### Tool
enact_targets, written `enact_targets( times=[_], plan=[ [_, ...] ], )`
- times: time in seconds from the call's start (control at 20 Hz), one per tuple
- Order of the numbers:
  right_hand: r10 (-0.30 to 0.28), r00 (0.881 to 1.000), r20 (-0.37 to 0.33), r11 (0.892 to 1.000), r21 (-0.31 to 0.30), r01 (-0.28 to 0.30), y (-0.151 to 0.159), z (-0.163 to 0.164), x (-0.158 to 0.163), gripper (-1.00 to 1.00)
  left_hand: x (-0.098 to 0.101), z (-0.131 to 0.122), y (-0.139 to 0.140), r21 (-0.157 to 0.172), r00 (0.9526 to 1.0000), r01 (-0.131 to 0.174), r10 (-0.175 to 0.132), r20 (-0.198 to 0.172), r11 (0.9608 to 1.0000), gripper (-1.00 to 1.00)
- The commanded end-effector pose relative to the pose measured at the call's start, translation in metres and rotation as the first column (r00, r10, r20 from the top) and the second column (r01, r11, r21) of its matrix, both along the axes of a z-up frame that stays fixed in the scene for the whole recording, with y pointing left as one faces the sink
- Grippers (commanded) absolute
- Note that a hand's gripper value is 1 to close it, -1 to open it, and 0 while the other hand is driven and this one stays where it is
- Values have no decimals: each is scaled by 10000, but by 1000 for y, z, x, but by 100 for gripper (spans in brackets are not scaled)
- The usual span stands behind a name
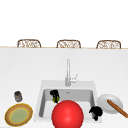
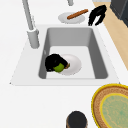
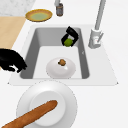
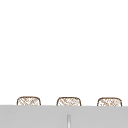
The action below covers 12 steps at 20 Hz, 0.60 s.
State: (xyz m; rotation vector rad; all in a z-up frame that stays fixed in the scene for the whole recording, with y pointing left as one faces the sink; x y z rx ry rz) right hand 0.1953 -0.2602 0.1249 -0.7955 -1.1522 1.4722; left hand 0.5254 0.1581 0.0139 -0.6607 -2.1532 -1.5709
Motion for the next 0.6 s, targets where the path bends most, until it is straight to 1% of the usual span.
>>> enact_targets(
  times=[0.0,0.15,0.3,0.4,0.55],
  plan=[
    [0,10000,0,10000,0,0,0,0,0,0,-2,16,20,228,9989,-16,27,-463,9997,100],
    [0,10000,0,10000,0,0,0,0,0,0,-2,30,33,225,9980,-175,189,-597,9996,100],
    [0,10000,0,10000,0,0,0,0,0,0,-2,44,46,262,9974,-248,264,-664,9994,100],
    [0,10000,0,10000,0,0,0,0,0,0,-4,49,54,292,9986,-255,268,-457,9992,100],
    [0,10000,0,10000,0,0,0,0,0,0,-5,61,66,325,9985,-257,272,-475,9991,100]
  ],
)
